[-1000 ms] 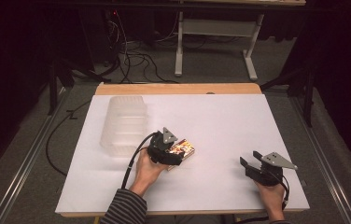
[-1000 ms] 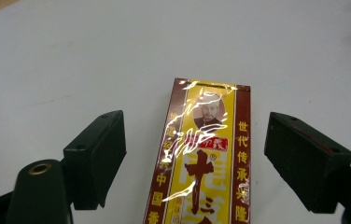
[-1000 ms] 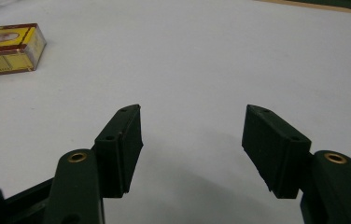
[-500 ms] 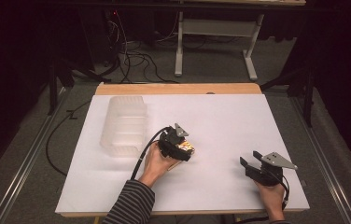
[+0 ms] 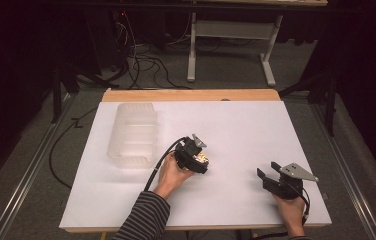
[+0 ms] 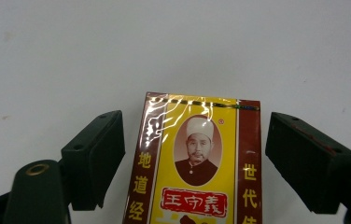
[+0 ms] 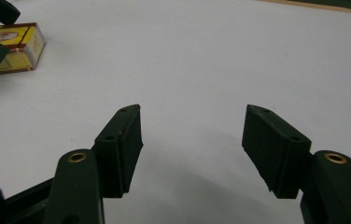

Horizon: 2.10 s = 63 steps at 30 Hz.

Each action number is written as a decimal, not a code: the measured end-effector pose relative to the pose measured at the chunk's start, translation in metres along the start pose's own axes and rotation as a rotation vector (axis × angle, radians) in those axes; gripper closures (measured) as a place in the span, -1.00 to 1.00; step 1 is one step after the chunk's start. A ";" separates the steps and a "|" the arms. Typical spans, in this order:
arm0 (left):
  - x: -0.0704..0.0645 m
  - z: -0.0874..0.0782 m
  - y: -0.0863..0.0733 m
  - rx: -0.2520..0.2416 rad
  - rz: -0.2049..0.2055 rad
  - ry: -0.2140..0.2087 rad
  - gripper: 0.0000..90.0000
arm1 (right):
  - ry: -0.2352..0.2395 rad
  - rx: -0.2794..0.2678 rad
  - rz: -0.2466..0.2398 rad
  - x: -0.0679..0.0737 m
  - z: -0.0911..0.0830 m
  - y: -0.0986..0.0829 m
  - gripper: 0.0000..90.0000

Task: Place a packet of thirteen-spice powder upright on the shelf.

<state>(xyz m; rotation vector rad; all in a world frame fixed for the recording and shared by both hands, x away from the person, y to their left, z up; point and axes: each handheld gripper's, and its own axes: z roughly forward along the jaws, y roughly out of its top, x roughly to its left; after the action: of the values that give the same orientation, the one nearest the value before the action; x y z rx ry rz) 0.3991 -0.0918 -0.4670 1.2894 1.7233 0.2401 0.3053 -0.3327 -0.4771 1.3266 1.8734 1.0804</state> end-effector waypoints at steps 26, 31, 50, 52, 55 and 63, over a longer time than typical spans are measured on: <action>0.003 0.002 0.001 -0.014 0.006 -0.001 -0.28 | 0.008 0.016 0.007 -0.001 0.002 0.001 -0.15; 0.003 -0.005 0.005 -0.032 0.004 -0.024 -0.27 | 0.007 0.018 0.009 -0.001 0.002 0.001 -0.15; 0.000 -0.035 0.025 -0.069 -0.092 -0.078 -0.26 | 0.005 0.017 0.006 -0.001 0.002 0.001 -0.15; 0.000 -0.042 0.028 -0.079 -0.100 -0.078 -0.26 | 0.006 0.018 0.011 -0.001 0.002 0.001 -0.15; 0.000 -0.048 0.032 -0.093 -0.099 -0.087 -0.26 | 0.007 0.014 0.010 -0.001 0.001 0.001 -0.15; 0.003 -0.059 0.044 -0.131 -0.119 -0.108 -0.26 | 0.008 0.004 0.014 -0.002 0.001 0.000 -0.16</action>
<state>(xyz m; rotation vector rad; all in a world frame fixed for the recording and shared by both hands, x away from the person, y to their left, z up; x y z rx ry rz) 0.3825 -0.0492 -0.4093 1.0819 1.6574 0.2063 0.3065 -0.3341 -0.4772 1.3412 1.8760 1.0911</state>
